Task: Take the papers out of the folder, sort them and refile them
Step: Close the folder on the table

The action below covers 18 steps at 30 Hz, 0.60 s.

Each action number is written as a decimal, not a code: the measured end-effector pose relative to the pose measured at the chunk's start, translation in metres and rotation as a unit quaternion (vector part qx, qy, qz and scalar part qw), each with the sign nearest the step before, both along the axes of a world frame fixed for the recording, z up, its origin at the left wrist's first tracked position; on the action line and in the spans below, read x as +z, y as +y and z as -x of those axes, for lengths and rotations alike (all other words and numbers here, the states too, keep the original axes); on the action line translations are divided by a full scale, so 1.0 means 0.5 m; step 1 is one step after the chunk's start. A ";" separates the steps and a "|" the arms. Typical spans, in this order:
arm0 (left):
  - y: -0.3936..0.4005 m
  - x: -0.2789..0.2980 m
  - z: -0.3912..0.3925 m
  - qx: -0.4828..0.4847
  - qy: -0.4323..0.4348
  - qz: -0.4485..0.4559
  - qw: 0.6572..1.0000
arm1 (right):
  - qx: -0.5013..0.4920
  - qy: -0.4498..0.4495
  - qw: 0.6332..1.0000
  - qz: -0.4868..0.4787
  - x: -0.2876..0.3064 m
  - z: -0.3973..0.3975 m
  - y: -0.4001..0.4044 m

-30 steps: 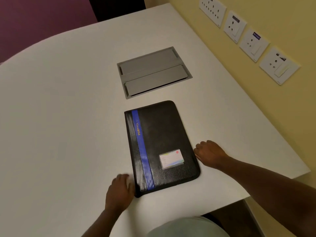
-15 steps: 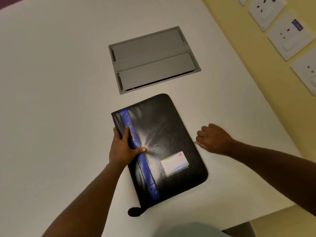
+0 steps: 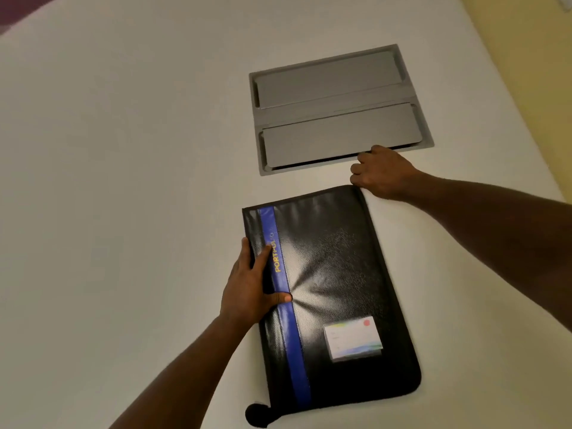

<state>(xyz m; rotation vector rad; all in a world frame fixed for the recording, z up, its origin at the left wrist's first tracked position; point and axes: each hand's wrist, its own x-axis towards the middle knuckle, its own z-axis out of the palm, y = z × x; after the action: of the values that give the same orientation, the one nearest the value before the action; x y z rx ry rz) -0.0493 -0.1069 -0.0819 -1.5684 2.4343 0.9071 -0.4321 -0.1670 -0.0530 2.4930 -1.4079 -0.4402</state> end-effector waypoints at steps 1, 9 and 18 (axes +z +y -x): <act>-0.001 0.000 -0.002 -0.003 0.002 0.005 1.000 | 0.022 0.001 1.000 -0.005 -0.001 0.000 -0.015; -0.008 0.003 -0.003 -0.025 0.031 0.002 0.999 | 0.174 -0.026 0.984 -0.001 -0.008 -0.120 -0.141; -0.014 -0.004 -0.005 -0.031 0.039 -0.010 0.999 | 0.182 -0.032 0.982 -0.028 -0.013 -0.249 -0.178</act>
<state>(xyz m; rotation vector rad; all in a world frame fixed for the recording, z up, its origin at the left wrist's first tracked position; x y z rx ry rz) -0.0468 -0.1137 -0.0839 -1.4682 2.5036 0.9948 -0.3076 -0.2560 -0.0592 2.7517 -0.9368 -0.3288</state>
